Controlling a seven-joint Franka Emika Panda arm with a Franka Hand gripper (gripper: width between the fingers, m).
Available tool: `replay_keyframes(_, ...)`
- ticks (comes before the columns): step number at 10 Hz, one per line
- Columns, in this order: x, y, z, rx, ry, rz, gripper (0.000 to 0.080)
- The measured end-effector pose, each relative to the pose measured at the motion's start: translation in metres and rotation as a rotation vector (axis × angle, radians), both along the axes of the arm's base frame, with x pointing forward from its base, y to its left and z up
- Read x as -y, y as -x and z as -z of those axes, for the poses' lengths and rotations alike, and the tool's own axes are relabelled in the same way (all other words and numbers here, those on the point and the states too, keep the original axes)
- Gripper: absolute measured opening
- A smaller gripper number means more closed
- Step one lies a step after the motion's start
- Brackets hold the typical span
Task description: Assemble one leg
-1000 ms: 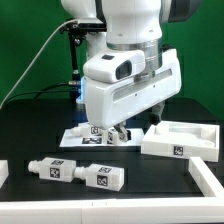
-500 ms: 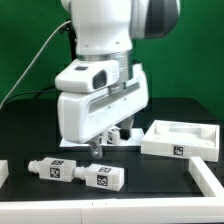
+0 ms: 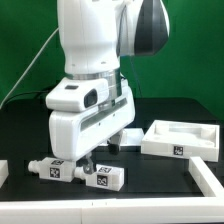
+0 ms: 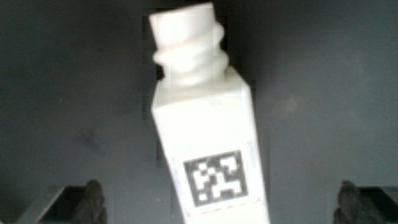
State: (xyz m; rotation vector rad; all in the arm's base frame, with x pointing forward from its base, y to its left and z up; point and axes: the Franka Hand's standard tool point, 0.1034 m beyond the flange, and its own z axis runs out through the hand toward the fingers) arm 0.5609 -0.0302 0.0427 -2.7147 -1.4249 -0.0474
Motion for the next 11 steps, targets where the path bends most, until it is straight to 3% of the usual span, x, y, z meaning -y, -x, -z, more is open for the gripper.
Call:
replay_keyframes(1, 0.003, 0.002, 0.004, -0.005, -0.001, -0.015, 0.065)
replay_keyframes(3, 0.019, 0.0, 0.027, 0.008, -0.002, -0.087, 0.065)
replay_keyframes(6, 0.018, 0.001, 0.031, 0.006, -0.001, -0.083, 0.065)
replay_keyframes(8, 0.018, 0.001, 0.031, 0.006, -0.001, -0.083, 0.041)
replay_keyframes(9, 0.018, 0.001, 0.031, 0.005, -0.001, -0.083, 0.041)
replay_keyframes(10, 0.018, 0.001, 0.031, 0.005, -0.001, -0.083, 0.0285)
replay_keyframes(11, 0.018, 0.001, 0.031, 0.006, -0.001, -0.082, 0.0285)
